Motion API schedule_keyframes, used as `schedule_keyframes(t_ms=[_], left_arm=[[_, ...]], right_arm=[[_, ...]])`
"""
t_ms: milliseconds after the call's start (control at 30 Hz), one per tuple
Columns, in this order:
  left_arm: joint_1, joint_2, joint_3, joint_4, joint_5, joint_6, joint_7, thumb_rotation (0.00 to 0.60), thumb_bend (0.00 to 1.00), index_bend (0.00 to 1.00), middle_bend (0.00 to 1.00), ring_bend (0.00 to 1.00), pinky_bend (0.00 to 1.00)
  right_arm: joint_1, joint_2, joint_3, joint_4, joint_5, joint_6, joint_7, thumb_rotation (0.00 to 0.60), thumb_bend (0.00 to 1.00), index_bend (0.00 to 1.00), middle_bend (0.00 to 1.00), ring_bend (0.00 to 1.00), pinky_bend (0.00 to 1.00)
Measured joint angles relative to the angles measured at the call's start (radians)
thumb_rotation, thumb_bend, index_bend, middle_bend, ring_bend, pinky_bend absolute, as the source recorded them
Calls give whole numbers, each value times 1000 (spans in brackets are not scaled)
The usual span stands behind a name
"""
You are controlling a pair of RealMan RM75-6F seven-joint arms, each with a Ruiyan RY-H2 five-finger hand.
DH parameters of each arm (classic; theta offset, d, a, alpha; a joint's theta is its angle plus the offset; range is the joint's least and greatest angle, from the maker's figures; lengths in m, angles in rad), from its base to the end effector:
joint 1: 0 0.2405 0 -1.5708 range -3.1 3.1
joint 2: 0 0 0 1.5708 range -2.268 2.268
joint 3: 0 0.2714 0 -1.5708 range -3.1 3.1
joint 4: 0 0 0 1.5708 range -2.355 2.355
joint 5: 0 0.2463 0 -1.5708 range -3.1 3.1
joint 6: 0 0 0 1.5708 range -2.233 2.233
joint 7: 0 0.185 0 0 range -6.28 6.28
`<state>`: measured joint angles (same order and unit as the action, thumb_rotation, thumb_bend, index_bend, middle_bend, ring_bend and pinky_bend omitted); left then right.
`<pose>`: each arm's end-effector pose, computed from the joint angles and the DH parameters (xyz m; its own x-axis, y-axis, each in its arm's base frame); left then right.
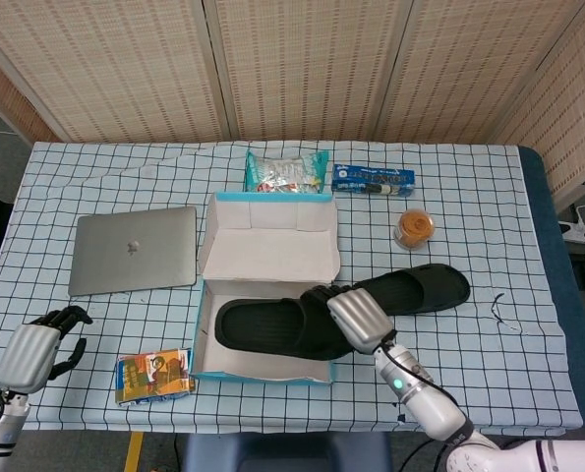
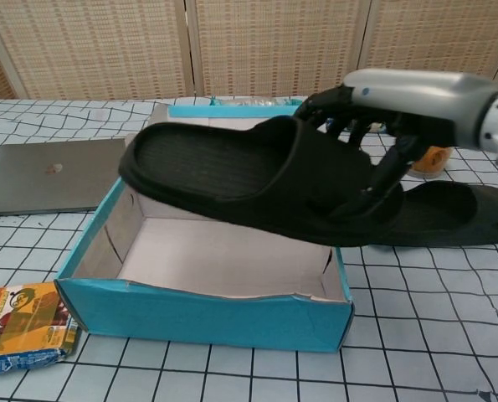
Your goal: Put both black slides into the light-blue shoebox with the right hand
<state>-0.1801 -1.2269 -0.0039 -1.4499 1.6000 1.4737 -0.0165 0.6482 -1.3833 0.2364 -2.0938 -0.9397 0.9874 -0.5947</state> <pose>-0.3298 0.2482 0.0941 0.4437 0.0143 0.8961 0.8813 -0.1881 -0.4334 -0.0617 -0.3008 -0.0295 0.2905 -0.4296 0.8550 -0.9092 -0.4023 0.1068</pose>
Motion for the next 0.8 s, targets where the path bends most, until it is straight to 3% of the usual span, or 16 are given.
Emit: schedule_keyframes(t_ms=[267,800], left_arm=[[1,4,-3,1,-2,2,-12,600,455,391,309,378,596],[0,3,-4,1,-6,-3,-9,600,455,391,309,378,596]], right_arm=[[160,-198,27,102,136,19,-52,600,0,633,571,491,498],[198,-261,-56,228,173,27,-10,600,0,638,576,497,499]])
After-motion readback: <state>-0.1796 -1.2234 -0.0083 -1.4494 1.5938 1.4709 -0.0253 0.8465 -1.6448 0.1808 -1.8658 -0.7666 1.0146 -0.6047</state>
